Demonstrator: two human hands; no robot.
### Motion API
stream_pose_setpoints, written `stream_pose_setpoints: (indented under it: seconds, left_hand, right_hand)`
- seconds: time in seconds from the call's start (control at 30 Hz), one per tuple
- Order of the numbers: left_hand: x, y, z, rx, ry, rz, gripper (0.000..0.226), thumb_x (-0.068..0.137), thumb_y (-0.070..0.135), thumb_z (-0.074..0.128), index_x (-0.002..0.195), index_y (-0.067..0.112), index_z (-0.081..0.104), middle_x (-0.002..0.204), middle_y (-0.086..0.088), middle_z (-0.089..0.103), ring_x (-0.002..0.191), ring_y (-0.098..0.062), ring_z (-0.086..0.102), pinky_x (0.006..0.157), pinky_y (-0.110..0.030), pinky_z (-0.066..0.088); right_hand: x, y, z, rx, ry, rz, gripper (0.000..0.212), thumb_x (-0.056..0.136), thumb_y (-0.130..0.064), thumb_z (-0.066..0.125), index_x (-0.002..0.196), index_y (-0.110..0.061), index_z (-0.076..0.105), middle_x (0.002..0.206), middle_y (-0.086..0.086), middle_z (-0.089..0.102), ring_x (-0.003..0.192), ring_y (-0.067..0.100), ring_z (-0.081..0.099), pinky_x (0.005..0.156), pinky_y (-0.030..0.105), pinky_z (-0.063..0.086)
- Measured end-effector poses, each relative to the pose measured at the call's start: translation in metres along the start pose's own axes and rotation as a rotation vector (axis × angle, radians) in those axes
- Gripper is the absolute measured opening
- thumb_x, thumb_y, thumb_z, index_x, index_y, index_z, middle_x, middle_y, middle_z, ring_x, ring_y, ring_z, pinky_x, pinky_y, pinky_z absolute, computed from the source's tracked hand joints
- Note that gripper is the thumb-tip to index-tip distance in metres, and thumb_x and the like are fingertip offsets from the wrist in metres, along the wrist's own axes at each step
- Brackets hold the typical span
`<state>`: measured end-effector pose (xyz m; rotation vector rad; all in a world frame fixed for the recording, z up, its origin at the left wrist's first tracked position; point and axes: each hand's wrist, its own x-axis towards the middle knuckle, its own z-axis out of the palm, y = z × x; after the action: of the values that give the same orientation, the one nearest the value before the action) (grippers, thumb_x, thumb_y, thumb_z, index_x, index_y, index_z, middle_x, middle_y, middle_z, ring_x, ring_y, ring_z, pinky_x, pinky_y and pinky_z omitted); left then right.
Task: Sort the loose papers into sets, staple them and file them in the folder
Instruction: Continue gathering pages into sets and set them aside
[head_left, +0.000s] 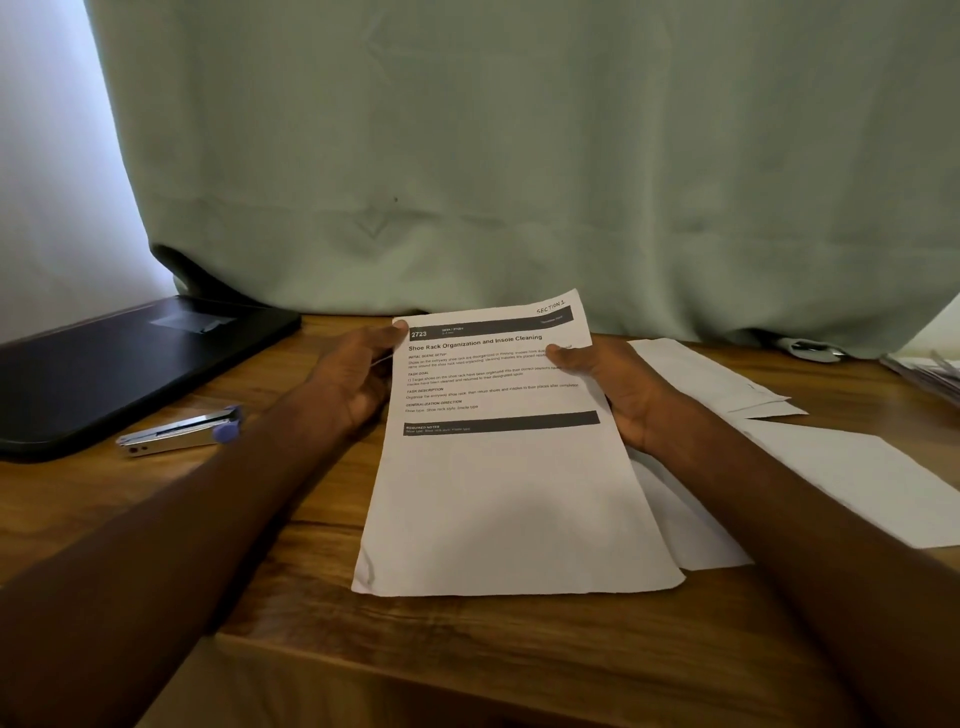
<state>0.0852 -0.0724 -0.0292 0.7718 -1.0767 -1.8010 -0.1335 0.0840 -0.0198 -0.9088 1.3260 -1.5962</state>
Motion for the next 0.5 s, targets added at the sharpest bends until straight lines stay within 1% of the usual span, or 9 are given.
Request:
stream_pose_setpoints:
  seconds: [0.07,0.13,0.2,0.23,0.3,0.37,0.4,0.43,0.5]
  left_hand:
    - [-0.001,0.001,-0.001,-0.038,0.003,-0.011,0.037,0.096,0.016,0.071,0.13,0.0,0.065,0.116,-0.016,0.075,0.102,-0.032,0.075,0.079,-0.048,0.062]
    - [-0.002,0.001,0.0,-0.054,-0.006,-0.02,0.043,0.096,0.019,0.072,0.133,0.001,0.064,0.124,-0.017,0.073,0.115,-0.034,0.07,0.09,-0.052,0.06]
    - [-0.005,0.001,0.002,-0.048,-0.056,-0.055,0.046,0.094,0.03,0.074,0.131,0.003,0.067,0.13,-0.018,0.07,0.12,-0.035,0.067,0.097,-0.053,0.058]
    - [-0.007,0.0,0.002,-0.034,-0.107,-0.085,0.048,0.092,0.035,0.074,0.129,0.006,0.068,0.13,-0.018,0.07,0.119,-0.037,0.068,0.095,-0.055,0.058]
    - [-0.011,-0.001,0.005,0.001,-0.186,-0.138,0.045,0.093,0.039,0.07,0.127,0.009,0.068,0.124,-0.018,0.073,0.108,-0.036,0.073,0.083,-0.054,0.062]
    - [-0.012,-0.002,0.009,0.018,-0.174,-0.16,0.035,0.099,0.036,0.064,0.123,0.01,0.068,0.114,-0.016,0.076,0.092,-0.033,0.077,0.07,-0.05,0.064]
    - [-0.013,-0.003,0.01,0.03,-0.147,-0.155,0.033,0.102,0.033,0.061,0.123,0.009,0.067,0.112,-0.015,0.077,0.087,-0.032,0.077,0.067,-0.049,0.064]
    - [-0.014,-0.003,0.011,0.051,-0.125,-0.135,0.031,0.103,0.032,0.06,0.123,0.009,0.066,0.112,-0.015,0.077,0.085,-0.032,0.077,0.066,-0.048,0.064]
    - [-0.014,-0.004,0.012,0.105,-0.115,-0.071,0.03,0.105,0.03,0.058,0.124,0.008,0.065,0.115,-0.016,0.076,0.09,-0.033,0.076,0.071,-0.048,0.064]
  right_hand:
    - [0.0,0.0,0.0,0.001,-0.002,-0.005,0.033,0.098,-0.006,0.062,0.132,-0.007,0.065,0.12,0.016,0.074,0.107,0.038,0.072,0.087,0.052,0.06]
    - [0.0,0.0,0.0,-0.001,0.002,-0.011,0.034,0.099,-0.007,0.062,0.132,-0.008,0.064,0.12,0.016,0.073,0.108,0.039,0.072,0.091,0.055,0.058]
    - [0.001,0.0,0.0,0.004,0.009,-0.012,0.035,0.099,-0.008,0.062,0.134,-0.008,0.063,0.122,0.016,0.073,0.11,0.04,0.07,0.097,0.058,0.055]
    - [0.001,0.0,0.0,0.01,0.009,-0.011,0.036,0.099,-0.008,0.062,0.135,-0.007,0.063,0.123,0.017,0.072,0.111,0.04,0.07,0.099,0.058,0.054]
    - [0.0,0.0,0.0,0.027,0.007,-0.012,0.036,0.099,-0.007,0.062,0.135,-0.007,0.063,0.124,0.018,0.072,0.113,0.04,0.069,0.1,0.059,0.053]
    - [-0.001,0.0,-0.001,0.022,-0.007,-0.004,0.036,0.099,-0.008,0.062,0.135,-0.008,0.063,0.124,0.017,0.072,0.113,0.04,0.069,0.1,0.059,0.053]
    - [-0.001,0.0,-0.001,0.016,-0.021,0.002,0.036,0.098,-0.008,0.062,0.134,-0.009,0.063,0.124,0.016,0.072,0.112,0.039,0.07,0.1,0.058,0.053]
    - [-0.001,0.0,-0.001,0.009,-0.03,0.003,0.036,0.098,-0.009,0.063,0.134,-0.009,0.064,0.124,0.016,0.072,0.112,0.039,0.07,0.1,0.057,0.053]
    - [0.0,-0.001,-0.001,0.001,-0.027,-0.005,0.036,0.099,-0.015,0.064,0.133,-0.009,0.064,0.124,0.016,0.072,0.112,0.037,0.07,0.101,0.055,0.053]
